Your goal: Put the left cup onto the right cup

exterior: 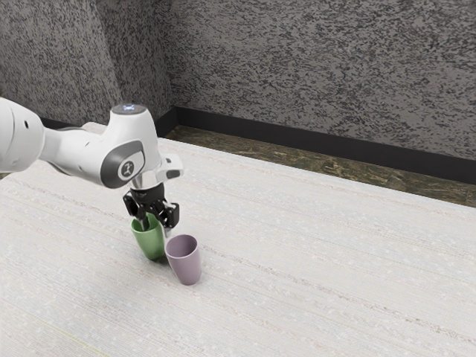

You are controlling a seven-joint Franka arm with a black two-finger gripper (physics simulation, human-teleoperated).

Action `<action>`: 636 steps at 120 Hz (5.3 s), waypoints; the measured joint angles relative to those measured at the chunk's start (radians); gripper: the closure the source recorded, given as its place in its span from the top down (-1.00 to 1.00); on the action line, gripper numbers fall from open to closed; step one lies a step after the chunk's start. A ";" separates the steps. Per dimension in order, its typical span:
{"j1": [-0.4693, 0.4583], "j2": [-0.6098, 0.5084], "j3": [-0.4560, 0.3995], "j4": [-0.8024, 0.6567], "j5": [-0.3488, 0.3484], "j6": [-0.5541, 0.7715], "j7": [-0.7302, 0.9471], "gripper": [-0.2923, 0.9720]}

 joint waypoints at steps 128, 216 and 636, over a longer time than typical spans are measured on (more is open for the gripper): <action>0.010 0.042 -0.001 0.000 0.000 0.042 0.006 -0.14; 0.010 0.055 -0.002 0.002 0.005 0.057 0.009 -0.50; 0.000 -0.169 -0.185 0.108 0.060 -0.296 -0.154 -0.70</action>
